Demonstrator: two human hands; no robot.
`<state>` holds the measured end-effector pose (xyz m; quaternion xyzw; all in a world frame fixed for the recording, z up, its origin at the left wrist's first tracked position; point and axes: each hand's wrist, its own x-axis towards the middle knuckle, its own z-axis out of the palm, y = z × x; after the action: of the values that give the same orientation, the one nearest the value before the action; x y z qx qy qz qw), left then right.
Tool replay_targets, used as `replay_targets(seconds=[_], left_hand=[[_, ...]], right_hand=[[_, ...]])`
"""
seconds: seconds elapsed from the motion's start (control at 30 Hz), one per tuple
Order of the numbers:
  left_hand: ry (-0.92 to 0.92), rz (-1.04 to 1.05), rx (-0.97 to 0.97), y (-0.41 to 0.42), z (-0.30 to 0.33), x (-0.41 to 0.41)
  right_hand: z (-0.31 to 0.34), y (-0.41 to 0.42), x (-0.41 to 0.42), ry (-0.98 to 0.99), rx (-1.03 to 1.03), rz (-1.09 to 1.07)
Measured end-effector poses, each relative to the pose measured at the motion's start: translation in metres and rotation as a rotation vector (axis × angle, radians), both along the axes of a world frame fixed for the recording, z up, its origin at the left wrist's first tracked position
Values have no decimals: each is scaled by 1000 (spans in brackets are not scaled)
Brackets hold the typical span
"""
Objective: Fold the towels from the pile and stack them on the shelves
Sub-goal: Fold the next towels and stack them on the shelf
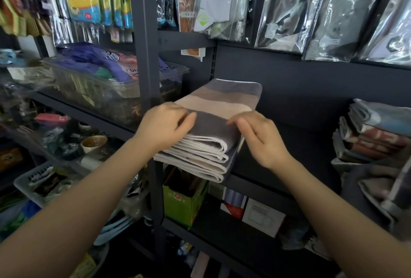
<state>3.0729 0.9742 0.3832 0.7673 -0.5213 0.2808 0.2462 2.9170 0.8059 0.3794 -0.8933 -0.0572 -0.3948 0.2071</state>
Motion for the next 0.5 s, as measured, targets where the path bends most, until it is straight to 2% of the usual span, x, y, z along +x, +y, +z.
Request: replay_targets(seconds=[0.1,0.23,0.37,0.5], left_hand=[[139,41,36,-34,9,-13],[261,181,400,-45,-7,-11],[311,186,518,-34,-13,-14],[286,200,537,-35,-16,-19]], right_hand=[[6,-2,25,141,44,-93],[-10,-39,48,482,-7,-69],[-19,-77,55,545,10,-144],[-10,-104,64,659,-43,-376]])
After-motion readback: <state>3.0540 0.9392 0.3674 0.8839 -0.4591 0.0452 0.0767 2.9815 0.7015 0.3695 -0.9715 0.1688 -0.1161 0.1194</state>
